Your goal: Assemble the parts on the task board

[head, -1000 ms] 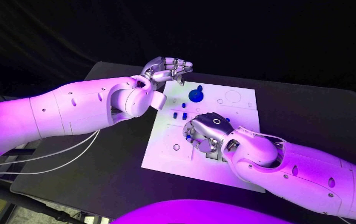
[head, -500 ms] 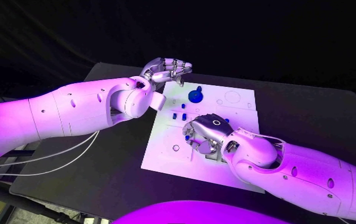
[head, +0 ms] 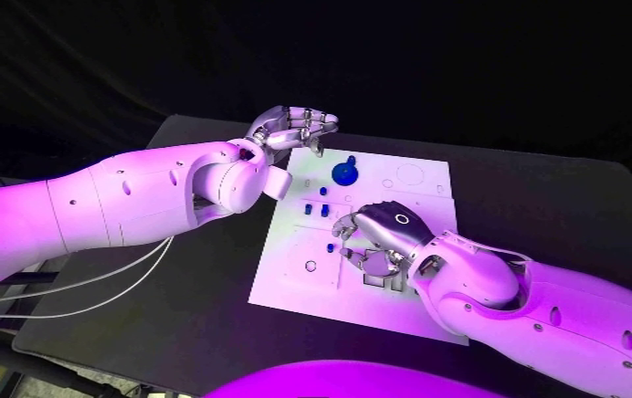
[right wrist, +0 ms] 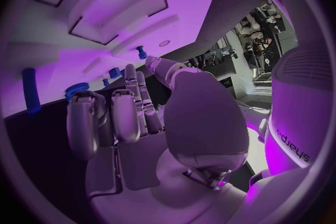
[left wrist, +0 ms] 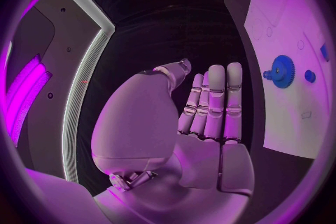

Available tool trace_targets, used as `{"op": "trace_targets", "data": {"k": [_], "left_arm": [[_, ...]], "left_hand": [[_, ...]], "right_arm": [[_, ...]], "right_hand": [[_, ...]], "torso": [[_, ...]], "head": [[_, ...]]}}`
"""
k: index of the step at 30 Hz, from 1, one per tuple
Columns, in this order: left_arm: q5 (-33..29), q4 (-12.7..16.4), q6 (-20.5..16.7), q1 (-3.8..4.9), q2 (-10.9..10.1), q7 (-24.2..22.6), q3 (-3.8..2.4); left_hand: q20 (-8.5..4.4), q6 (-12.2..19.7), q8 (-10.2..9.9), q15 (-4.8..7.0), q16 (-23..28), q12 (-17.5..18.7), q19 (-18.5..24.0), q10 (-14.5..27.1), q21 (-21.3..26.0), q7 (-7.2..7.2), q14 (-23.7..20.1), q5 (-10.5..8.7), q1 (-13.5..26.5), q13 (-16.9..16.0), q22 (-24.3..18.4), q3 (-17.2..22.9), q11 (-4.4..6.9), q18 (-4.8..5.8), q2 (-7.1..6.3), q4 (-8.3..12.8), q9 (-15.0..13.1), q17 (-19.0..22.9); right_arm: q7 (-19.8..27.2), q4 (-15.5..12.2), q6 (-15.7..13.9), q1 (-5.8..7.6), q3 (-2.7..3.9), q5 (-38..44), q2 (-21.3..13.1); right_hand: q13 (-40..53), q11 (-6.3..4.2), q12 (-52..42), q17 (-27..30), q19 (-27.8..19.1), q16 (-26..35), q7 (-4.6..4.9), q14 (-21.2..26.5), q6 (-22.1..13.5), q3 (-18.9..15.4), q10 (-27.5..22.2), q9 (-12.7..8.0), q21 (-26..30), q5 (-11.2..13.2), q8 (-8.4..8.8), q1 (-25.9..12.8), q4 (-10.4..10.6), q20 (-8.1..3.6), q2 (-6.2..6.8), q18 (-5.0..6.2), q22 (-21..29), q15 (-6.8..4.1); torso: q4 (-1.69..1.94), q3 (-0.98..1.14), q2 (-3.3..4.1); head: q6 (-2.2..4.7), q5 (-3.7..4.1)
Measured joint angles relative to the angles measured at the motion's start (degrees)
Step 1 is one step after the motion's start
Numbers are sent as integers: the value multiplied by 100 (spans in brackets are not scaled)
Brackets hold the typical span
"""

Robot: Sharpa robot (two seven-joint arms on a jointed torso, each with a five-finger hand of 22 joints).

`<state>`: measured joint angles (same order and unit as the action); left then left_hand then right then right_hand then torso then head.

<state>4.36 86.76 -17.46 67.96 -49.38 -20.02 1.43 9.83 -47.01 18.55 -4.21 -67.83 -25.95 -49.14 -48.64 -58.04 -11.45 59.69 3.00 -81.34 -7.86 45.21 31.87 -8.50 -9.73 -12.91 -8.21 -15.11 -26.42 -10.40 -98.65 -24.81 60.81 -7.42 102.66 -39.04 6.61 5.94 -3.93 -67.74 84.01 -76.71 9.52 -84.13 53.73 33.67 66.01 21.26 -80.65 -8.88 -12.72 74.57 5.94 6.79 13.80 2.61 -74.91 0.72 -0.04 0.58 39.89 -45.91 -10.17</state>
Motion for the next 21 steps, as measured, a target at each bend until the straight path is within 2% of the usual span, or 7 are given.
{"op": "trace_targets", "data": {"k": [2, 5, 8, 10, 17, 21], "left_arm": [[0, 0, 0, 0, -4, 1, 1], [0, 0, 1, 0, -10, 3, 4], [0, 1, 1, -1, -23, 4, 4], [0, 2, 1, -1, -30, 4, 7], [1, 2, 1, -1, -30, 5, 7], [1, -1, 3, -1, -25, 5, 8]], "left_hand": [[0, 0, 0, 0, 0, 0, 0, 0, 0, 0, 0, 0, 0, 0, 0, 0, 0, 0, 0, 0, 0, 0], [0, 0, 0, 0, 0, 0, 0, 0, 0, 0, 0, 0, 0, 0, -5, 0, 0, 0, 0, 0, 0, 0], [0, 0, 0, 0, 0, 0, 0, 0, 0, 0, 0, 0, 0, 0, -5, 0, 0, 0, 0, 0, 0, 0], [0, 0, 0, 0, 0, 0, 0, 0, 0, 0, 0, 0, 0, 0, -5, 0, 0, 0, 0, 0, 0, 0], [0, 0, 0, 0, 0, 0, 0, 0, 0, 0, 0, 0, 0, -1, -5, 0, 0, 0, 0, 0, 0, 0], [0, 0, 0, 0, 0, 0, 0, 0, 0, 0, 0, 0, 0, -1, -5, 0, 0, 0, 0, 0, 0, -1]], "right_arm": [[1, -136, -17, 110, 33, -56, -216], [1, -180, 10, 295, 59, -219, -465], [1, -169, 164, 522, 75, -461, -746], [2, -109, 315, 634, 91, -610, -900], [24, 25, 755, 744, 82, -793, -1065], [42, 85, 917, 759, 76, -797, -1041]], "right_hand": [[3, 0, 0, 0, 0, 0, 0, 0, 0, 0, 0, 0, 0, 0, 0, 0, 0, 0, 0, 0, 0, 0], [6, 0, -22, 0, 0, 0, 0, 0, 0, -24, -1, 0, 0, 0, 0, -2, 24, 0, 2, 0, 0, 0], [3, 20, -22, 15, -22, 0, 16, 21, -60, -158, -164, -19, 38, -90, 75, -91, 55, 22, 91, 0, -2, 21], [-2, 34, -22, 30, -41, 0, 36, 21, -123, -239, -231, -32, 101, -125, 100, -98, 62, 41, 98, -1, -4, 21], [-7, 32, -45, 74, -129, 0, 31, 21, -134, -376, -357, -33, 286, -124, 122, -98, 67, 64, 98, 0, -4, 21], [-8, 11, -68, 93, -155, 0, 11, 21, -155, -396, -377, -33, 312, -124, 122, -98, 78, 50, 99, 0, -4, 21]], "torso": [[0, -1, 0], [-3, -3, -3], [-13, -11, -7], [-23, -14, -11], [-49, -18, -21], [-48, -18, -23]], "head": [[19, 42], [44, 87], [73, 120], [86, 135], [105, 144], [106, 148]]}}
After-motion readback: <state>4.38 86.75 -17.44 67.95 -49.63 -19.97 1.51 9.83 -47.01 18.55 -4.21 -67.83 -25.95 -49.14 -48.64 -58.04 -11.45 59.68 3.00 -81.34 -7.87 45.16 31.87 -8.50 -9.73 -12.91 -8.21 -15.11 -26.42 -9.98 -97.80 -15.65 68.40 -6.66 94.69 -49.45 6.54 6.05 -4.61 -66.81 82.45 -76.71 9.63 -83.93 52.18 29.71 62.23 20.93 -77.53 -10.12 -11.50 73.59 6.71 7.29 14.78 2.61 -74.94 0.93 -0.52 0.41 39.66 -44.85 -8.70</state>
